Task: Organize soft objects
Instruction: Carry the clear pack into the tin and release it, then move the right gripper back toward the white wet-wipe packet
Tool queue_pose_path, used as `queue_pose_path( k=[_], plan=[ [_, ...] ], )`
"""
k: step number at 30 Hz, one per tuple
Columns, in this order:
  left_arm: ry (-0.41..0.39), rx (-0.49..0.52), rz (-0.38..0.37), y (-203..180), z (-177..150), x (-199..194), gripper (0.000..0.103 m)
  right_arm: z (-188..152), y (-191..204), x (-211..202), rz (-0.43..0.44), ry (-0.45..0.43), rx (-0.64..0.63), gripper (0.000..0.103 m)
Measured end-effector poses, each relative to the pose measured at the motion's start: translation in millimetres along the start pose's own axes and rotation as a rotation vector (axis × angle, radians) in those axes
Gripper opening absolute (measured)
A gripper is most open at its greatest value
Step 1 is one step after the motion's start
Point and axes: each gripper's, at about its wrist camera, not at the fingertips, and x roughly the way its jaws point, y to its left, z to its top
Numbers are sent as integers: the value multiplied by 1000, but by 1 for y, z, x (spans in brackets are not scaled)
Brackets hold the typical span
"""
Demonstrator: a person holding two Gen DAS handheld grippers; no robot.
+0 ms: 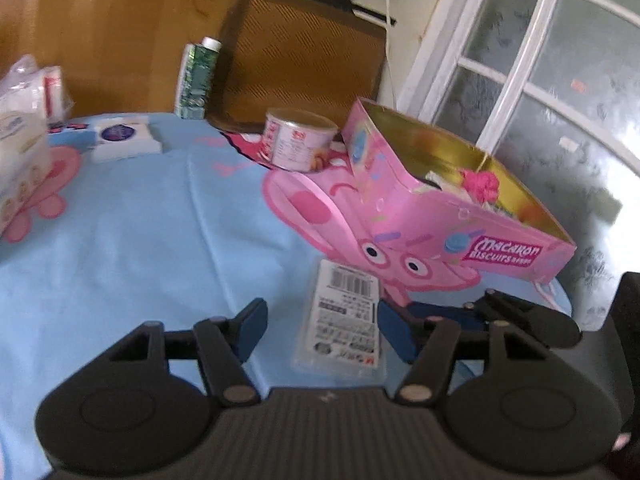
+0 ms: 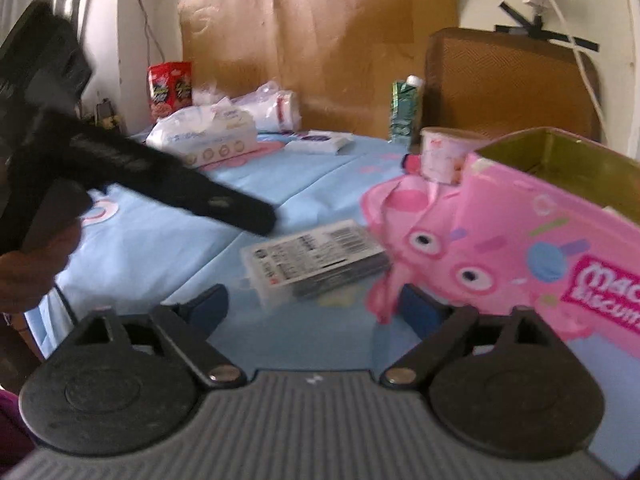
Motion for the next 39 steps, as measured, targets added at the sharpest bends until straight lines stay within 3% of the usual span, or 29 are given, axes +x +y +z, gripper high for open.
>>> queue_pose_path(
  k=[2,6,11,16,23,27,30,32,39],
  plan=[
    [34,-3,-10,-4,-1,11,45,3,9,10,-29,2,-18,85],
    [15,43,37,-15,-7,8,46,5,15,16,-67,-32,-15,75],
    [-48,-25,-19,-11,8,-8,46,5,14,8,-82,-102,-13,74],
    [-126,79,-52,-40,43,-11,45,20,10,-13,-174,-242,-81,74],
    [-158,199,-138,-95,92,35,46,37,-48,-37,-331,-325,-21,74],
    [-125,251,-175,-123,106,73,50,39,-83,-41,-418,-305,28,74],
    [-108,255,-166,-134,104,91,50,35,-102,-39,-565,-275,27,75],
    [-103,234,-168,-133,101,93,51,29,-112,-42,-608,-268,57,75],
    [-149,152,-108,-81,77,54,57,18,-119,-57,-562,-309,159,75]
  ],
)
